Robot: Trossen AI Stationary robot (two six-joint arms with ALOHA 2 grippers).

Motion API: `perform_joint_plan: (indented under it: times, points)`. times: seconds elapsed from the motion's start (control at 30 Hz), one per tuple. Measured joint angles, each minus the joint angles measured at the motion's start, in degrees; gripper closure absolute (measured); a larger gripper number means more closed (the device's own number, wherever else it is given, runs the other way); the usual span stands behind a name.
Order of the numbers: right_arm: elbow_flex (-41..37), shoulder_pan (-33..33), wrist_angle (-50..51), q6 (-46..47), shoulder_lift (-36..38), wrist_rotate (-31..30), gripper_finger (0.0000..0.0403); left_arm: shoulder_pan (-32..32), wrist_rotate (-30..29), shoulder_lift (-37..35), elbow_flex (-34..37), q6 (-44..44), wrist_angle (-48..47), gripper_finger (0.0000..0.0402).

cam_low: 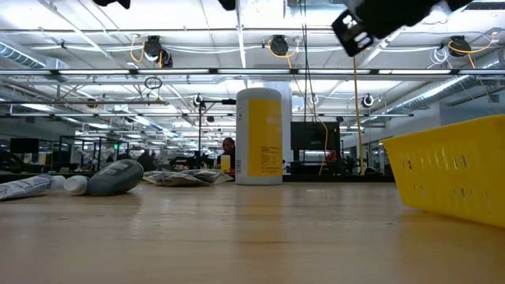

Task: Pick & Place Travel size toiletries
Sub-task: Put the left toothpaste into the top yellow basket

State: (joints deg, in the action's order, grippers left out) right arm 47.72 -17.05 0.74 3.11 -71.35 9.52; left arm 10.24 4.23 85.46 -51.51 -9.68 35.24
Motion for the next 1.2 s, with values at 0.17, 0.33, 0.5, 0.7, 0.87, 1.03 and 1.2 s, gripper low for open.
perform_joint_plan:
  times: [0.17, 0.33, 0.5, 0.7, 0.87, 1.03, 1.2]
  points:
    - [0.00, -3.92, 10.40, 6.70, 4.02, -3.59, 0.0403, 0.00, -0.02, -0.18, 0.00, 2.95, -4.52, 0.0172]
    - [0.00, -7.22, 18.17, 15.61, 4.88, -3.87, 0.0403, 0.00, -0.02, -0.16, 0.00, 5.88, -8.11, 0.0172]
    - [-0.22, -11.12, 24.43, 23.61, 4.33, -3.72, 0.0403, 0.00, 0.02, -0.16, 0.00, 7.99, -8.95, 0.0172]
    - [-3.57, -15.49, 24.56, 30.66, 4.35, -3.51, 0.0403, 0.00, 0.03, -0.16, 0.00, 8.95, -10.09, 0.0172]
    - [-7.10, -17.07, 22.87, 35.42, 4.30, -3.74, 0.0403, 0.00, 0.07, -0.14, 0.00, 9.71, -10.26, 0.0172]
    - [-9.29, -17.59, 20.18, 36.76, 4.35, -3.45, 0.0403, 0.00, 0.09, -0.14, 0.00, 9.84, -10.27, 0.0172]
    - [-10.24, -17.59, 19.22, 36.72, 4.37, -3.35, 0.0403, 0.00, 0.09, -0.12, 0.00, 10.02, -11.46, 0.0172]
